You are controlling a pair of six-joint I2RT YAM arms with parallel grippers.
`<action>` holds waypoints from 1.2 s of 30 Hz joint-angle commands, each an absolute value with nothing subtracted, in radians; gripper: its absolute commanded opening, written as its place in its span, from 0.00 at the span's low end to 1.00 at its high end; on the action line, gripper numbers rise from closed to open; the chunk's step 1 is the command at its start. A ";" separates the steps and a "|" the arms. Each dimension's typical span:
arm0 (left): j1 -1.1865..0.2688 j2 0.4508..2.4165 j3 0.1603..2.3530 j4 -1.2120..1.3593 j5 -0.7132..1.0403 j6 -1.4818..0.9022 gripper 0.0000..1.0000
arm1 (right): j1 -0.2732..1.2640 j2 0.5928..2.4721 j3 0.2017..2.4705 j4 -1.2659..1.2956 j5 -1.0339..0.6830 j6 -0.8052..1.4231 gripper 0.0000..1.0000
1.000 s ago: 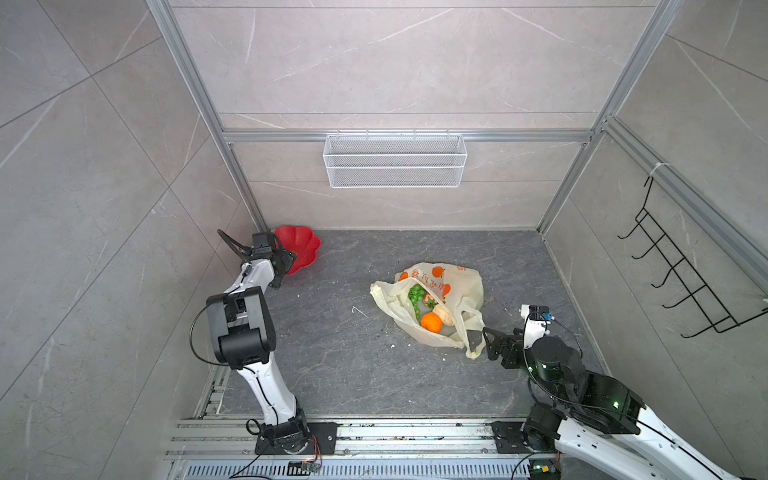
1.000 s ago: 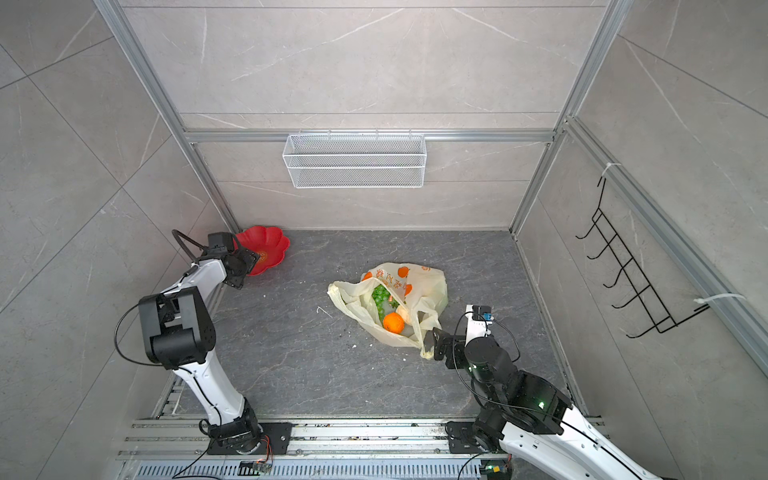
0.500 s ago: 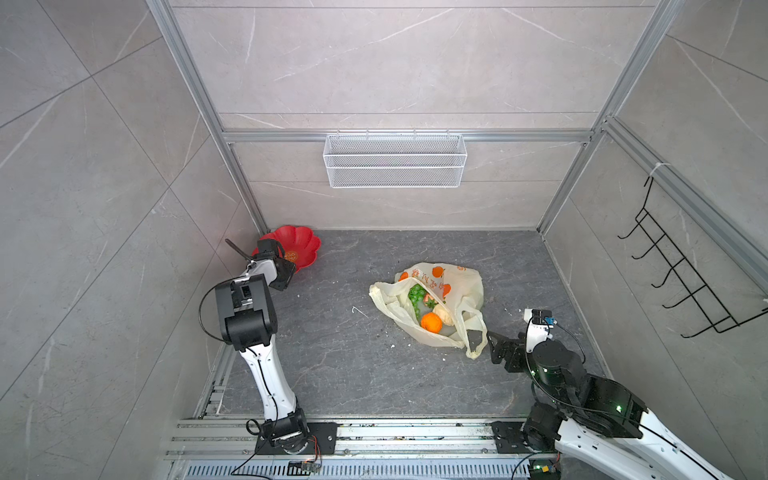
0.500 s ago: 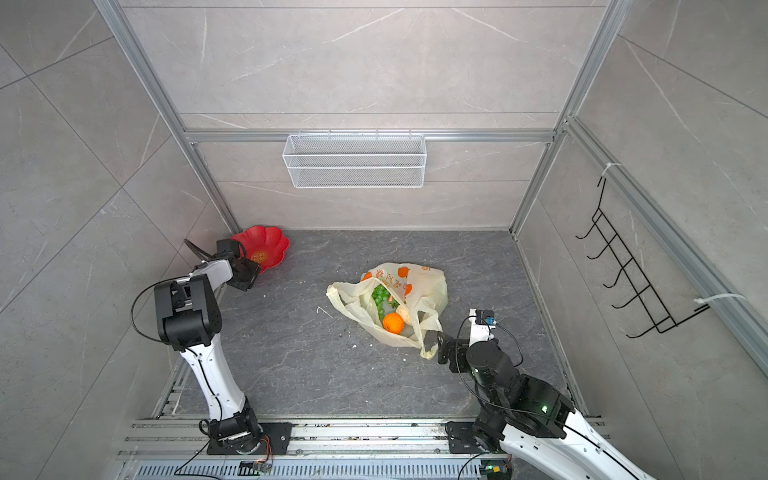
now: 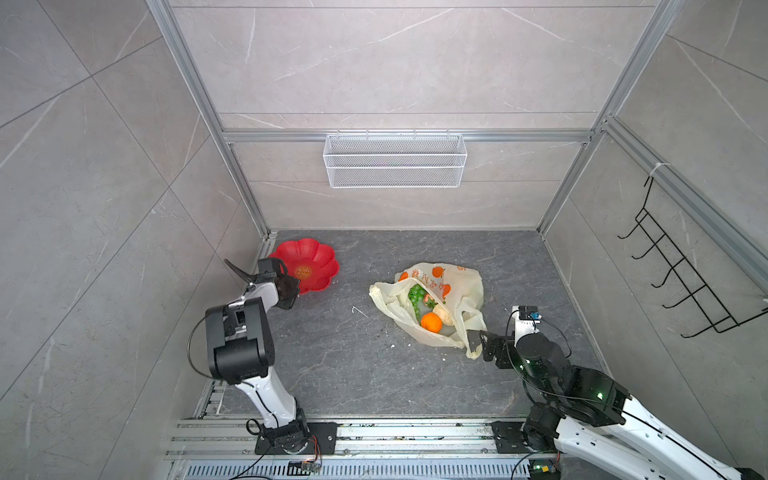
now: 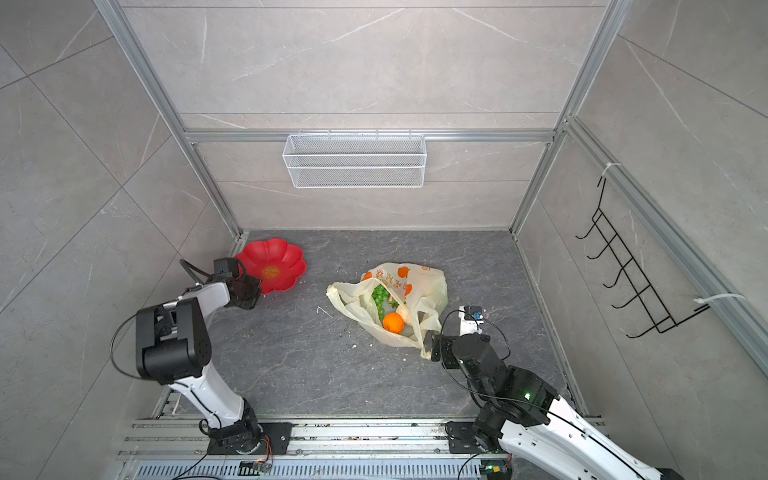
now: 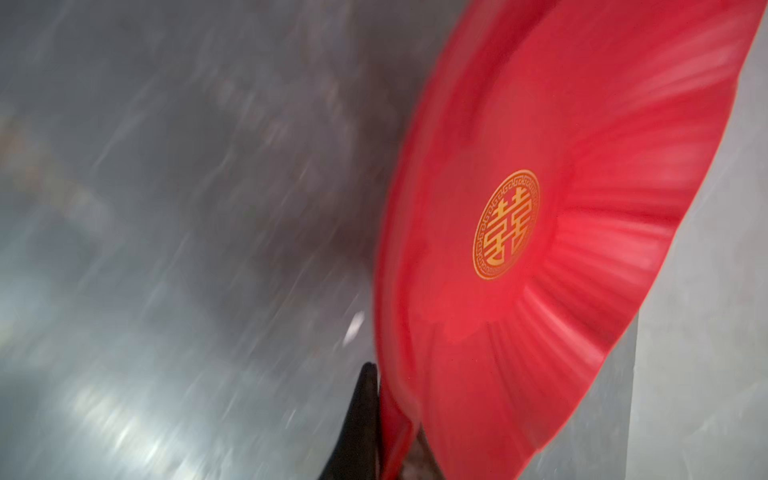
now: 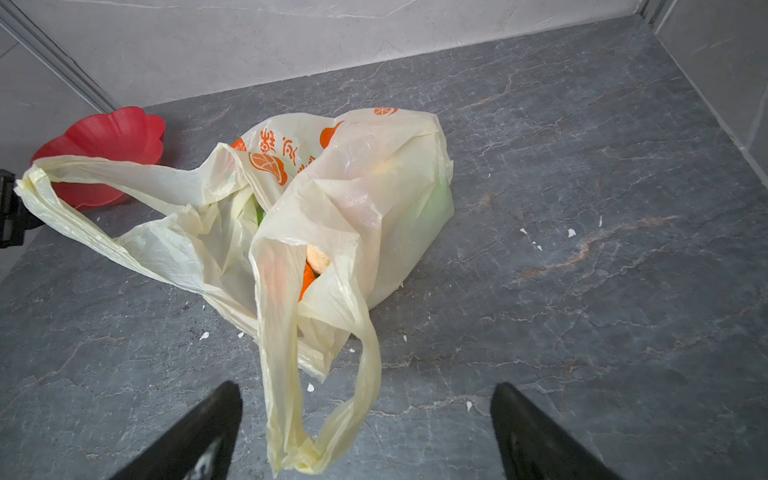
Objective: Take the fake fruits out of the plastic bag
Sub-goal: 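Reach the left gripper to the red flower plate and grasp its rim, then drag the red plate toward the robot with the left gripper and release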
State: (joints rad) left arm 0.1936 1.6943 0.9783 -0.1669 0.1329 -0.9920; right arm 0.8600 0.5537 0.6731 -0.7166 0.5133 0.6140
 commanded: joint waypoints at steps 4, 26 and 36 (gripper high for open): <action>0.145 1.318 0.745 -0.289 0.237 -0.958 0.00 | 0.866 0.591 0.735 -0.684 0.564 0.574 0.95; -0.383 0.794 0.451 -0.761 0.249 -1.221 0.00 | 0.864 0.787 0.820 -0.544 0.584 0.544 0.97; -0.454 0.796 0.594 -0.901 0.158 -1.112 0.68 | 0.860 0.832 0.843 -0.535 0.556 0.551 0.97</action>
State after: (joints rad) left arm -0.4496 0.8028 0.4969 -0.8085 0.2127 -1.1732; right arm 0.8600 0.8207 0.8047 -0.5484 0.5713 0.5564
